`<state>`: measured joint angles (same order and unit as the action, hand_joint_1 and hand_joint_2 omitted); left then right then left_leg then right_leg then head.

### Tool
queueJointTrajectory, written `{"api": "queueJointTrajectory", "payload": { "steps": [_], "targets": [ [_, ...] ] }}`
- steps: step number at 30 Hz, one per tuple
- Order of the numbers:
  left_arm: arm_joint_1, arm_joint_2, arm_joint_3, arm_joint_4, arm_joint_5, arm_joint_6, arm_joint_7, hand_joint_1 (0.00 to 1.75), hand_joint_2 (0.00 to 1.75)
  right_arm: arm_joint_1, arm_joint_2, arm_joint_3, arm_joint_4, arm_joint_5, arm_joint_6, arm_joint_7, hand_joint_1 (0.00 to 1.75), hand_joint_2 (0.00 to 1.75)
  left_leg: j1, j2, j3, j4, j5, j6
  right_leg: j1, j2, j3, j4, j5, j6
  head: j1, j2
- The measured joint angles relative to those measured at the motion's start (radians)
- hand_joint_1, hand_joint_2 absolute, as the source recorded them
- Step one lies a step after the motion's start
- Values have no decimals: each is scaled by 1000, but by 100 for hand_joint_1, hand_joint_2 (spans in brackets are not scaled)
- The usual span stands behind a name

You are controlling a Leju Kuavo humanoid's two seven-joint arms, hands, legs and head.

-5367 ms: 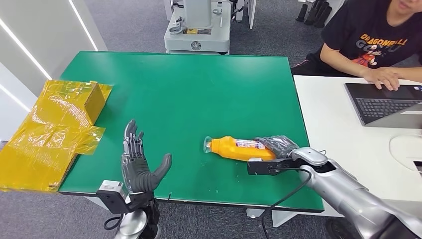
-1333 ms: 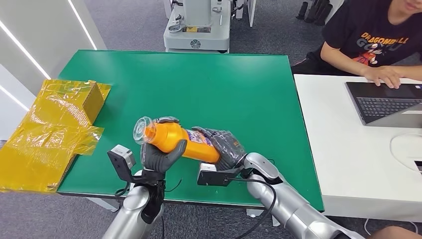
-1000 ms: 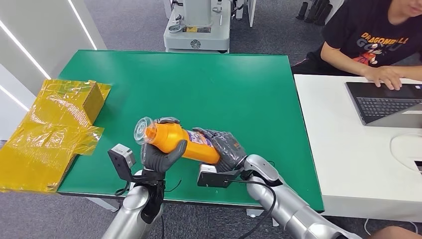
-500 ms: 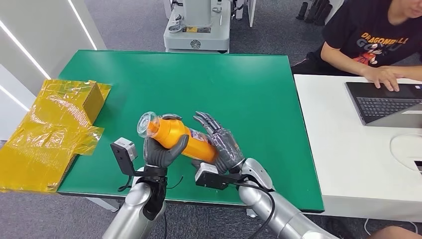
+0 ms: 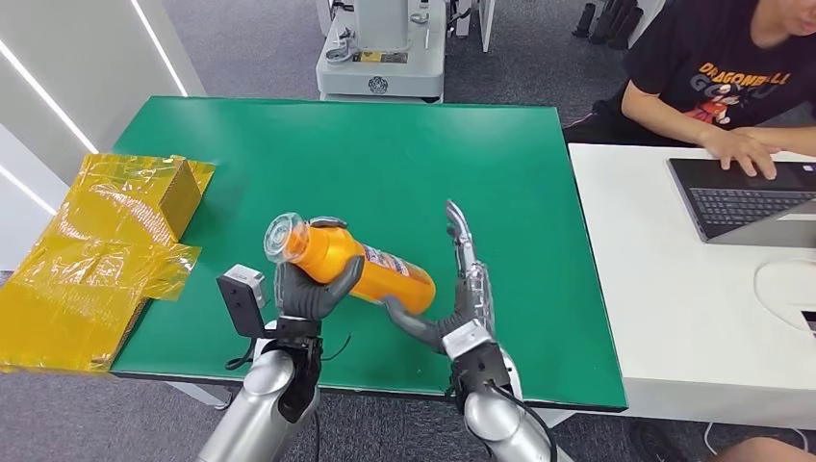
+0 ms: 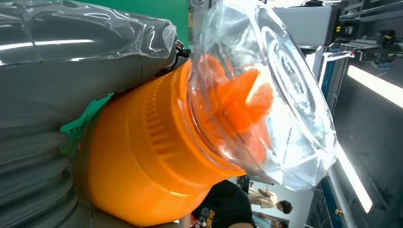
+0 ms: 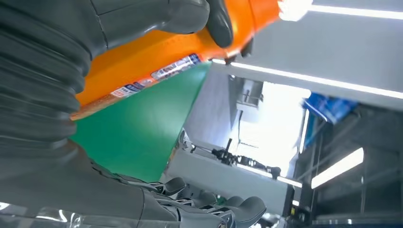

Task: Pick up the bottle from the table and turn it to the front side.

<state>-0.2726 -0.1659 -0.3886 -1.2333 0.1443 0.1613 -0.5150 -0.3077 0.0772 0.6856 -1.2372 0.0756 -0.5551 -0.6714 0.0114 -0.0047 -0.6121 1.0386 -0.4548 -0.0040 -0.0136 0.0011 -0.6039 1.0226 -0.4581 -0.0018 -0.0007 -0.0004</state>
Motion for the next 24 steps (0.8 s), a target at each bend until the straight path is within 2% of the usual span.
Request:
{"api": "queueJointTrajectory", "payload": {
  "steps": [8,14,16,19,24],
  "targets": [
    [0,18,5,-50,-52,22,9,175,175,114,0,-38,-154,-44,-92,-28,0,175,0,0,0,0,0,0,0,0,0,0,0,0,0,0],
    [4,54,21,-123,-170,80,43,175,175,175,0,-70,-239,-24,-125,-22,0,175,0,0,0,0,0,0,0,0,0,0,0,0,0,0],
    [13,76,22,-152,-244,111,65,175,175,193,1,-81,-264,-22,-131,-24,0,175,0,0,0,-1,0,0,0,0,0,0,0,-1,0,0],
    [41,132,27,-203,-390,168,109,175,175,224,1,-95,-308,-24,-136,-28,0,175,0,1,0,-1,0,-1,0,1,0,0,-1,-1,0,0],
    [80,211,46,-258,-500,200,151,175,175,256,1,-108,-354,-26,-135,-29,0,175,0,0,0,-2,0,-1,0,0,0,1,-2,-2,0,0]
  ]
}}
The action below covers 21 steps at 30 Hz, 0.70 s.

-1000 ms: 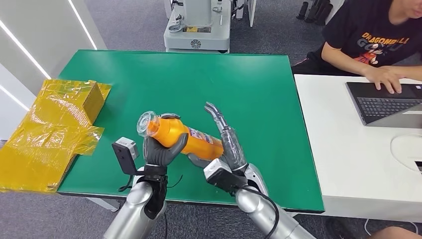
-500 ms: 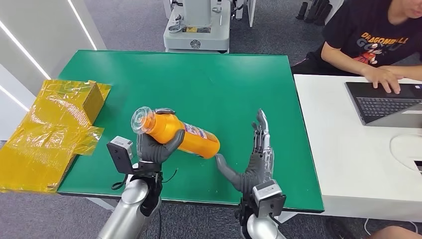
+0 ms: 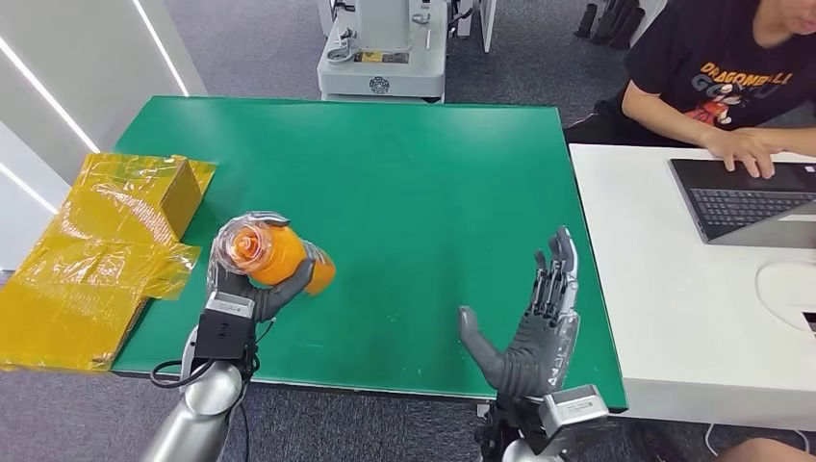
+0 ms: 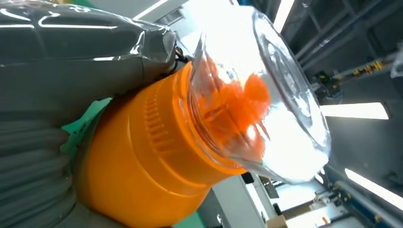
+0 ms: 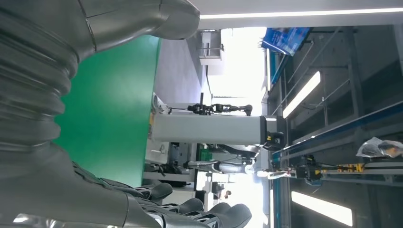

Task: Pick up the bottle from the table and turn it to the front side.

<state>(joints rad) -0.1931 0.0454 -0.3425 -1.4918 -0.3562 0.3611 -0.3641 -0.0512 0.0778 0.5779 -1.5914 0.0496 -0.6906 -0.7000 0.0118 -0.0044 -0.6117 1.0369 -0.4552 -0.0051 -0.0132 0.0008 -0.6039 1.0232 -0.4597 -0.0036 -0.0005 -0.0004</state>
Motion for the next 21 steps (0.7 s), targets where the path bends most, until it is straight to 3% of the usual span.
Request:
{"api": "queueJointTrajectory", "payload": {
  "steps": [5,13,16,21],
  "targets": [
    [23,130,34,-28,-286,29,142,175,175,26,0,-8,-31,0,25,4,0,175,0,3,1,0,0,0,0,3,0,1,0,0,0,0],
    [14,367,92,-6,-465,-54,204,175,175,41,4,-23,-56,2,96,17,0,175,1,3,1,0,0,-1,1,3,-1,1,0,-1,0,0],
    [-14,411,84,27,-543,-83,216,175,175,42,8,-28,-61,5,109,18,0,175,1,3,1,0,0,-1,1,3,-2,0,0,-1,0,0],
    [-175,437,-9,205,-755,-133,212,175,175,45,18,-41,-65,14,126,15,0,175,1,1,1,0,1,-1,1,0,0,0,1,-1,0,0]
  ]
}}
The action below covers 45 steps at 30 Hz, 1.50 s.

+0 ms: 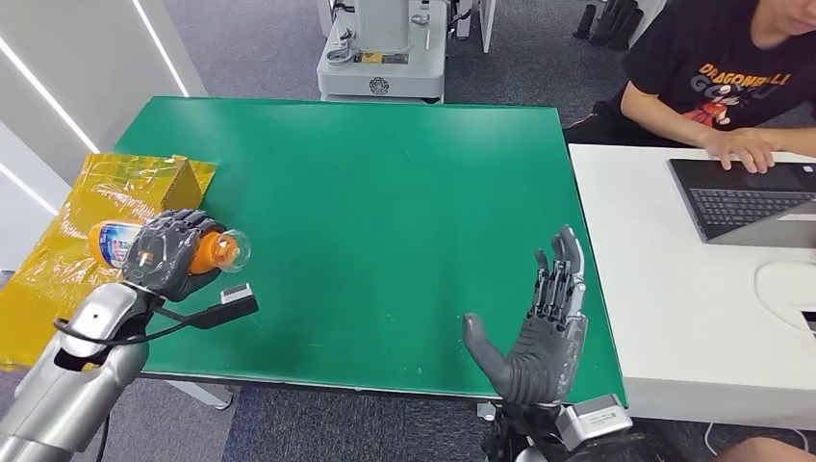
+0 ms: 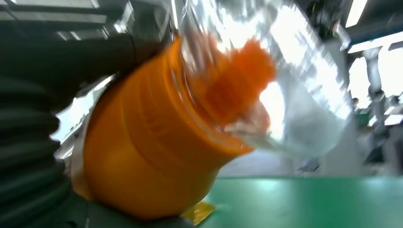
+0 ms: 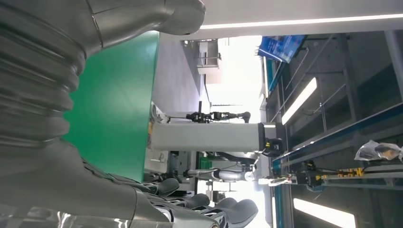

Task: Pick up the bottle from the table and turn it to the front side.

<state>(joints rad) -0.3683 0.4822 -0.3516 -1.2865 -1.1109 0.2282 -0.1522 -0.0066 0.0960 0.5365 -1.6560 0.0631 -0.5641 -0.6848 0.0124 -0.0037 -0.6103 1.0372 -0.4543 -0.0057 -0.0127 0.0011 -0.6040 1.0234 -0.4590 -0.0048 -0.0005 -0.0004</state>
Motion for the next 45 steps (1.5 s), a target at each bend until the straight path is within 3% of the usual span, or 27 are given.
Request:
{"api": "queueJointTrajectory", "payload": {
  "steps": [6,13,25,40,44,45],
  "targets": [
    [-244,-49,-175,317,-91,-77,-69,175,175,2,7,-6,-1,-1,8,-4,0,175,0,1,0,1,1,0,0,1,0,0,2,-2,0,0],
    [-422,-131,-312,634,-127,-171,-127,175,175,2,8,-9,-5,-1,1,-8,0,175,0,1,0,0,1,0,0,1,0,0,2,-2,0,0],
    [-487,-196,-385,889,-124,-285,-103,175,175,19,8,-9,-19,1,-43,-9,0,175,0,2,0,0,1,-1,0,3,0,1,2,-2,0,0],
    [-510,-175,-390,953,-126,-293,-52,173,175,36,6,10,-22,6,-75,-9,0,175,0,3,1,-1,1,-2,0,3,0,1,2,-3,0,0],
    [-510,-173,-391,957,-139,-289,-14,0,175,38,6,19,-26,9,-81,-7,0,175,0,3,1,-1,1,-2,0,3,0,1,2,-3,0,0],
    [-510,-174,-391,958,-144,-289,0,0,175,38,6,19,-28,10,-82,-4,0,175,0,3,1,-1,1,-2,0,3,0,1,2,-3,0,0]
  ]
}}
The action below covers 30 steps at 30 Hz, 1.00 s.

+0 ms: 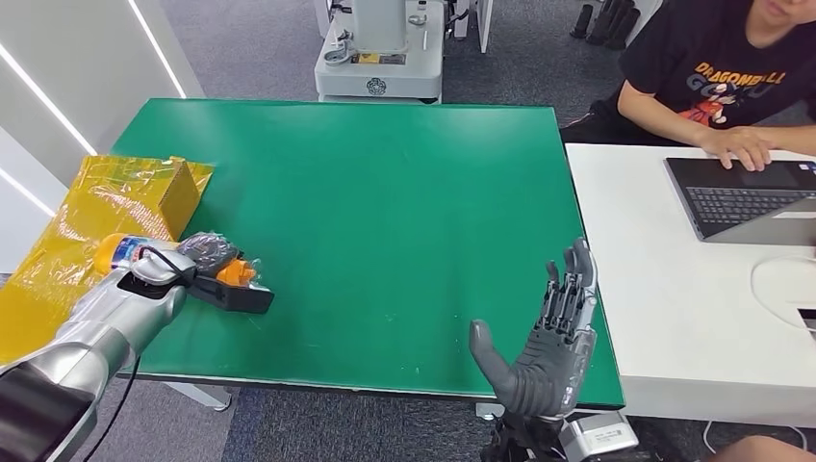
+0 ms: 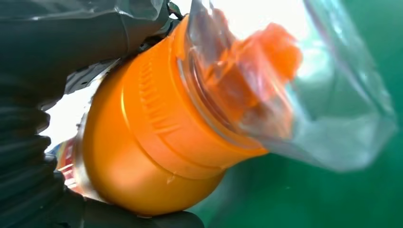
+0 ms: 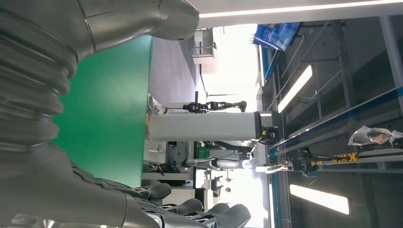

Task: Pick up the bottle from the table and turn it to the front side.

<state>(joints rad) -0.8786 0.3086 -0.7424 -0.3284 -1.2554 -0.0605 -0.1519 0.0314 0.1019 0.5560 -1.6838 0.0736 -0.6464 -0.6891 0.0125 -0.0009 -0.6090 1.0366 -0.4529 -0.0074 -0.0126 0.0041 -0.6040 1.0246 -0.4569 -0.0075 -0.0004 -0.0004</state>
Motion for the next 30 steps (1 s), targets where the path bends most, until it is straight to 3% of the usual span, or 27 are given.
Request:
{"api": "queueJointTrajectory", "payload": {
  "steps": [6,23,30],
  "targets": [
    [-1,-6,0,7,-13,-3,42,0,175,-1,0,4,-6,9,-3,9,0,175,0,0,0,0,0,0,0,0,0,0,0,0,0,0],
    [-5,-13,-1,16,-16,-14,45,0,175,-3,0,5,-10,17,1,14,0,175,0,0,0,0,0,0,0,0,0,0,0,0,0,0],
    [-5,-12,2,17,19,34,36,0,175,-5,0,4,-13,28,8,22,0,175,0,0,0,0,0,-1,0,0,0,0,0,0,0,0]
  ]
}}
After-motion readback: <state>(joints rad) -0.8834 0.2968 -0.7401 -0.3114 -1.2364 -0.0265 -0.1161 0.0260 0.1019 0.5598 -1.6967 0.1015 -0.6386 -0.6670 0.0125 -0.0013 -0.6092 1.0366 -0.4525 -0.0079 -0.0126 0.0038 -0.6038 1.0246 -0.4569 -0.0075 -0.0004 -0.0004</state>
